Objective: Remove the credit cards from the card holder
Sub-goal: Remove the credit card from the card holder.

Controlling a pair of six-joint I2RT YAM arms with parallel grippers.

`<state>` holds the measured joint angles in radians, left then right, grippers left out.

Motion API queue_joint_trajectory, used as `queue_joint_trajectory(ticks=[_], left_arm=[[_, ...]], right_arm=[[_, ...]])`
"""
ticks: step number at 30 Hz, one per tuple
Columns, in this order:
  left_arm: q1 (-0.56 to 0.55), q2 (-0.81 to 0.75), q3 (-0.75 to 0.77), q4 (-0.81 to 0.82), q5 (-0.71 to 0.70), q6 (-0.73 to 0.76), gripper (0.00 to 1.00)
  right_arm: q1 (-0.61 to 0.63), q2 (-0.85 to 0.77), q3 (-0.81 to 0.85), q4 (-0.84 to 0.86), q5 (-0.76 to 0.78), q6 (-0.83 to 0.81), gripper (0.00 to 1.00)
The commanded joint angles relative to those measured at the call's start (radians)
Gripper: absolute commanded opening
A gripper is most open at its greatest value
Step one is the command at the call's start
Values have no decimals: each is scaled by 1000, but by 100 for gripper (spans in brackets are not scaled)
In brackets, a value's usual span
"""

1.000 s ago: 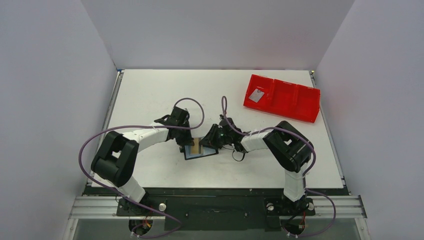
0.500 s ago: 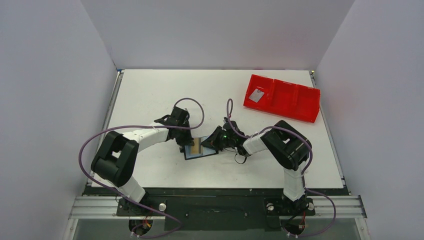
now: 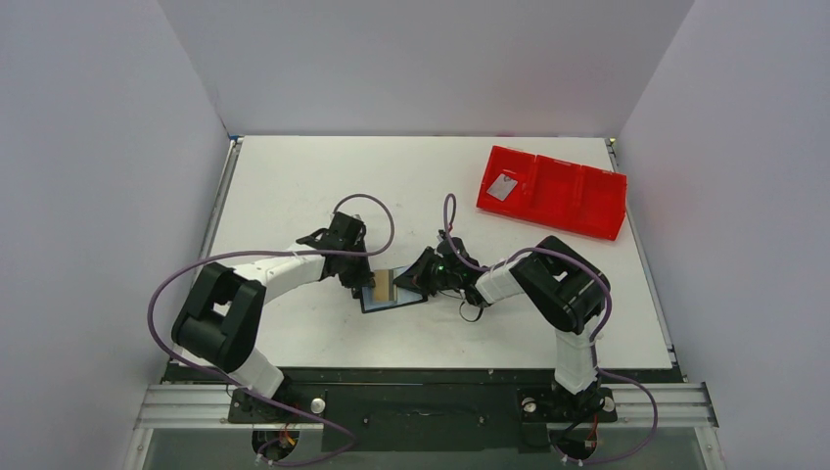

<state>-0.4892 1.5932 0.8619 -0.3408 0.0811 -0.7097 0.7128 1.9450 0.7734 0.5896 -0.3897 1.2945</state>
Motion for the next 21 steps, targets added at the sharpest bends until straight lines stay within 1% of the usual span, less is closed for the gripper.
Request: queue_joint_trajectory(ticks=[1,9,21], left_arm=[[14,-20,-27,-67,-57,19,0],[13,9,-35,-53,-55,24,0],[14,60,-28,-80,-101,19,0]], right_arm=[[-7,-12,-1,5,64,-32,0],[-6,-32,6,-52,88,-63,0],[-12,-66,2,-107,111,-105,0]])
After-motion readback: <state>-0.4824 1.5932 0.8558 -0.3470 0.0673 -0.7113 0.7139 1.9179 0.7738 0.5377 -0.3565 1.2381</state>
